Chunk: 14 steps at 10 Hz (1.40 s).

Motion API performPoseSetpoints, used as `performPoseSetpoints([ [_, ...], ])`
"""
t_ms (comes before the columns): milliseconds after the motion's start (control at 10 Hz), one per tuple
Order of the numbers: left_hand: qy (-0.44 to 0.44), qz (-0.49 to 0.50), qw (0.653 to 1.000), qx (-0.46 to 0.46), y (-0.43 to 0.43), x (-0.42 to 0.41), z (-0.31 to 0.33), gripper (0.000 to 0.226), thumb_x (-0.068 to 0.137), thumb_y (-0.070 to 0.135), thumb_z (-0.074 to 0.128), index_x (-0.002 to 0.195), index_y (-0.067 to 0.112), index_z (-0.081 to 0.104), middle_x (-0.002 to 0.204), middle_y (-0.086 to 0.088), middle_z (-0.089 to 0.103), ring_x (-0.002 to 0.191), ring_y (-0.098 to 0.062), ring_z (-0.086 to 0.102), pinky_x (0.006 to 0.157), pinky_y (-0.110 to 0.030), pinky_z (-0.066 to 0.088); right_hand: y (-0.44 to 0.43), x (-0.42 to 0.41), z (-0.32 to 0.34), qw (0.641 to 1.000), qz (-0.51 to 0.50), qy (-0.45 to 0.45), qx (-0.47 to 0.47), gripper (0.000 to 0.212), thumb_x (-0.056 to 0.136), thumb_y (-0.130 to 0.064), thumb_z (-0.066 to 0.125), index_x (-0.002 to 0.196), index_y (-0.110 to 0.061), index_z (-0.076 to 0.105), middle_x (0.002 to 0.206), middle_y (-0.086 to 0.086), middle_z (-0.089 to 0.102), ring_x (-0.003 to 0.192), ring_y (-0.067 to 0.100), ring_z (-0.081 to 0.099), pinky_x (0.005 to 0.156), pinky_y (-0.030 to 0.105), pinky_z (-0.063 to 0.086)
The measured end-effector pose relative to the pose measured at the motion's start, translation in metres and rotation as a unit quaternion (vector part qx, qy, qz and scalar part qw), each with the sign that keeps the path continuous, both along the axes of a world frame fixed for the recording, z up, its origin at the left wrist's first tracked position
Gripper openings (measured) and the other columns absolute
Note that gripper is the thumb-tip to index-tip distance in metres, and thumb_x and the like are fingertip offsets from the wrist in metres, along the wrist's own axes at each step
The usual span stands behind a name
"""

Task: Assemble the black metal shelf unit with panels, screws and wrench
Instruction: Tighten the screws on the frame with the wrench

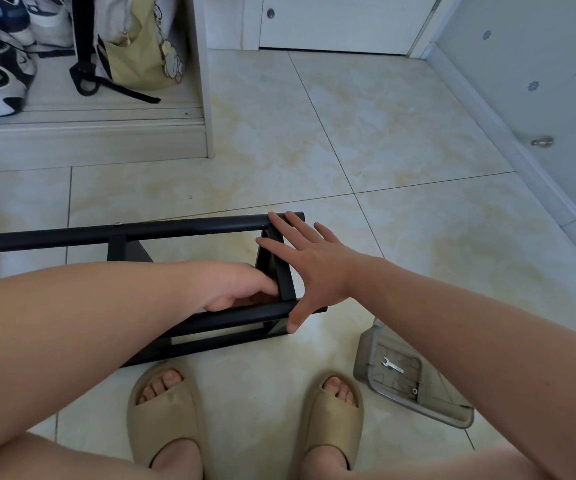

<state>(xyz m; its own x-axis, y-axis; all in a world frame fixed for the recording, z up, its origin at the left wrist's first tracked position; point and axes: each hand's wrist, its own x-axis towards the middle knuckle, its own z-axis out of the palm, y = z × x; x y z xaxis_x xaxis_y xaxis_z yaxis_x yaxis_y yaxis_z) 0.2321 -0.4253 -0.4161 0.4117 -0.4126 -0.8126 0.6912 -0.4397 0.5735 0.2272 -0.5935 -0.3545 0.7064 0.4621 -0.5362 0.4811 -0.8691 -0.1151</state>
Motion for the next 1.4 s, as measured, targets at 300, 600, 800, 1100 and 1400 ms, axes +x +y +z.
performPoseSetpoints([
  [300,-0.035,0.002,0.999,0.005,-0.003,0.002,0.006,0.019,0.089,-0.005,0.060,0.104,0.002,0.069,0.082,-0.011,0.074,0.070,-0.022,0.071,0.066,-0.029,0.057,0.000,-0.001,0.001,1.000,0.000,0.002,0.004,0.144,0.053,-0.081,0.079,0.160,-0.039,-0.009,0.160,-0.008,-0.038,0.147,0.016,-0.036,0.124,0.054,-0.008],
  [600,-0.070,-0.003,0.997,-0.019,0.000,0.000,0.003,0.026,0.087,-0.008,0.059,0.109,0.002,0.066,0.095,-0.016,0.072,0.092,-0.032,0.069,0.094,-0.042,0.055,0.000,-0.002,0.000,1.000,-0.001,0.000,0.004,0.144,0.052,-0.081,0.079,0.160,-0.038,-0.007,0.160,-0.008,-0.038,0.148,0.015,-0.035,0.124,0.054,-0.008],
  [800,-0.045,0.005,0.999,-0.026,0.000,-0.002,0.003,0.019,0.090,-0.001,0.060,0.107,0.004,0.068,0.102,-0.015,0.075,0.091,-0.026,0.072,0.089,-0.036,0.058,0.001,-0.001,0.001,1.000,0.000,0.000,-0.001,0.144,0.053,-0.081,0.079,0.160,-0.038,-0.008,0.160,-0.009,-0.038,0.148,0.016,-0.035,0.124,0.054,-0.008],
  [1100,-0.012,0.008,1.000,0.008,-0.006,0.004,0.010,0.013,0.090,-0.006,0.060,0.094,0.003,0.069,0.082,-0.012,0.074,0.079,-0.025,0.071,0.085,-0.036,0.058,0.000,-0.001,0.001,1.000,-0.001,0.005,0.001,0.144,0.053,-0.081,0.079,0.159,-0.039,-0.009,0.159,-0.009,-0.039,0.147,0.015,-0.037,0.124,0.054,-0.009],
  [1400,-0.028,0.004,1.000,-0.007,-0.005,0.003,0.012,0.021,0.089,-0.012,0.054,0.101,0.000,0.067,0.089,-0.017,0.074,0.078,-0.027,0.072,0.073,-0.033,0.057,0.000,-0.001,0.000,1.000,-0.003,0.003,0.003,0.145,0.052,-0.081,0.079,0.159,-0.039,-0.008,0.160,-0.008,-0.037,0.147,0.014,-0.036,0.124,0.054,-0.009],
])
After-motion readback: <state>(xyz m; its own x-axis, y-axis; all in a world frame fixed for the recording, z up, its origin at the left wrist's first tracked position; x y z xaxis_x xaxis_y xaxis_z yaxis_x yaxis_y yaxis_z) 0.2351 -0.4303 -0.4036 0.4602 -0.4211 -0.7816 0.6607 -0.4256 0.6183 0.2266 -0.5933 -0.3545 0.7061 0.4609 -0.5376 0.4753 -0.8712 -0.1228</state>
